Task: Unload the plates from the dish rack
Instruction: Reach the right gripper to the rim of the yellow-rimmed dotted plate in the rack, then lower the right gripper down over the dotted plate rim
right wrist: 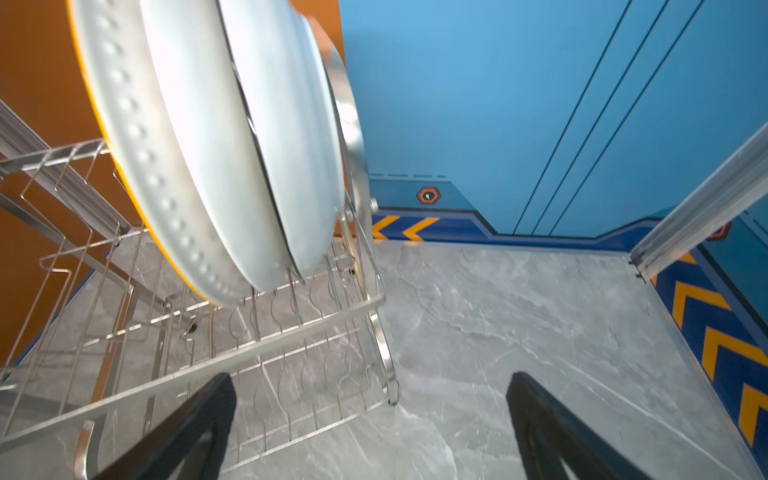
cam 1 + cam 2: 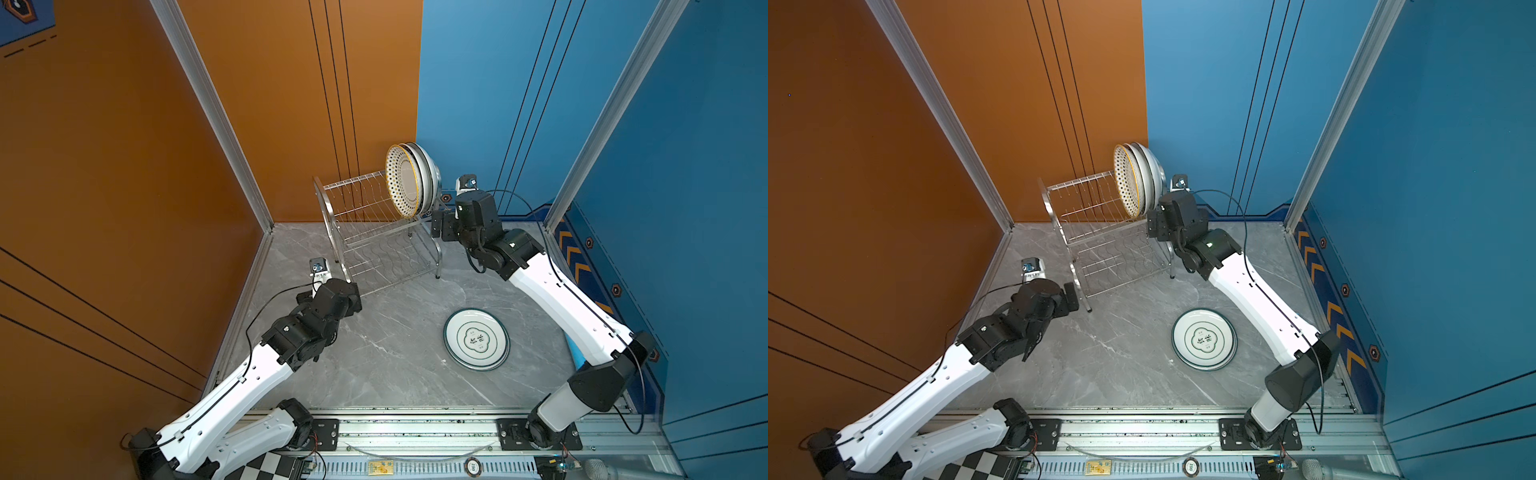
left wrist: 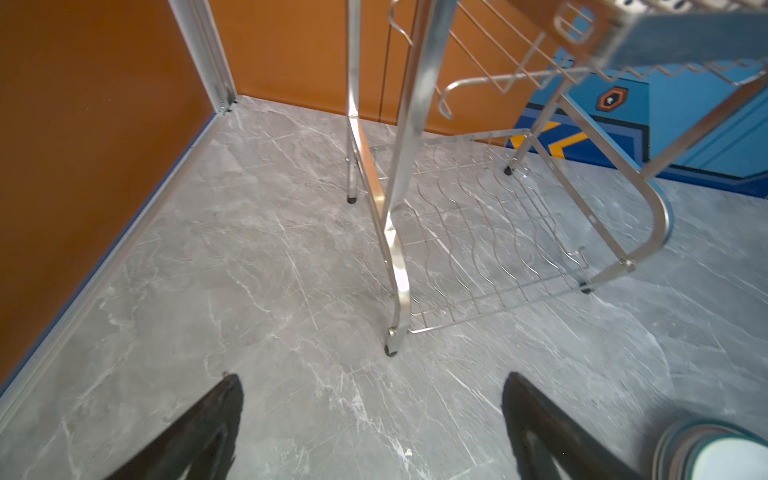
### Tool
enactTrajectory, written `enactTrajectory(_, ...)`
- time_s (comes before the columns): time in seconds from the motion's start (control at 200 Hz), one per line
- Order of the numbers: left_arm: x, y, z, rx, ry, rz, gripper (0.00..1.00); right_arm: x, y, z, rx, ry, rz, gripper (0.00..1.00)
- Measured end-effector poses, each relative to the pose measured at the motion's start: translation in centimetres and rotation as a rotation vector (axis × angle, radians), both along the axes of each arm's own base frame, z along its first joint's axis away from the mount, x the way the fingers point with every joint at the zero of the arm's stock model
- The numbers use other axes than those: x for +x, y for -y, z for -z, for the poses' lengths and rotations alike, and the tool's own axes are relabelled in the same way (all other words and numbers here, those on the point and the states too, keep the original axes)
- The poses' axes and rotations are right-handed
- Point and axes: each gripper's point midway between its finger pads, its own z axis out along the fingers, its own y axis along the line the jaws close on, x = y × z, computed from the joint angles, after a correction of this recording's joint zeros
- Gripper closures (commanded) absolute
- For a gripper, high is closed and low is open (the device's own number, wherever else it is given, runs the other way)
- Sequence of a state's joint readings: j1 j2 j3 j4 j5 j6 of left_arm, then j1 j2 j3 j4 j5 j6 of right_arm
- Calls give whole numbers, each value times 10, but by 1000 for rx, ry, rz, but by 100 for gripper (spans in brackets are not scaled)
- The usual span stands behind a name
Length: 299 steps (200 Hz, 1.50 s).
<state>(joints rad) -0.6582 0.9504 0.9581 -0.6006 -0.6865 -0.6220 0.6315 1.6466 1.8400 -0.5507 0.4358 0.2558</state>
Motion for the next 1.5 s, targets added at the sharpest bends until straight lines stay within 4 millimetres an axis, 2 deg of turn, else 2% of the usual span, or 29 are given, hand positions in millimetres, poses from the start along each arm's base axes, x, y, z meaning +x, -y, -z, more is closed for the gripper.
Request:
enactTrajectory(0.09, 0, -8, -2, 2, 8, -44, 2, 9, -8, -6, -20, 39, -5, 0)
enactTrajectory(0.24, 1, -16, -2, -5, 1, -74, 2, 13, -22, -16, -55, 87, -34, 0)
enactTrajectory(0.36, 0, -23, -5, -12, 1, -85, 2, 16, -38, -36, -25, 124, -77, 0)
enactTrajectory(0.571, -12, -42, -24, -50, 56, -99, 2, 10, -55, -75, 98, 174, -163, 0)
enactTrajectory(0.691, -13, -46, -22, -66, 36, -85, 2, 11, -65, -89, 174, 182, -192, 0)
enactTrajectory(0.856, -10, -42, -5, -59, -57, -50, 2, 21, -80, -85, 222, 151, -207, 0)
enactTrajectory(1.151, -10, -43, 7, -62, -118, -34, 2, 32, -99, -53, 240, 58, -232, 0)
enactTrajectory(1.497, -10, -39, 11, -85, -140, -13, 2, 29, -102, -58, 275, 53, -250, 0)
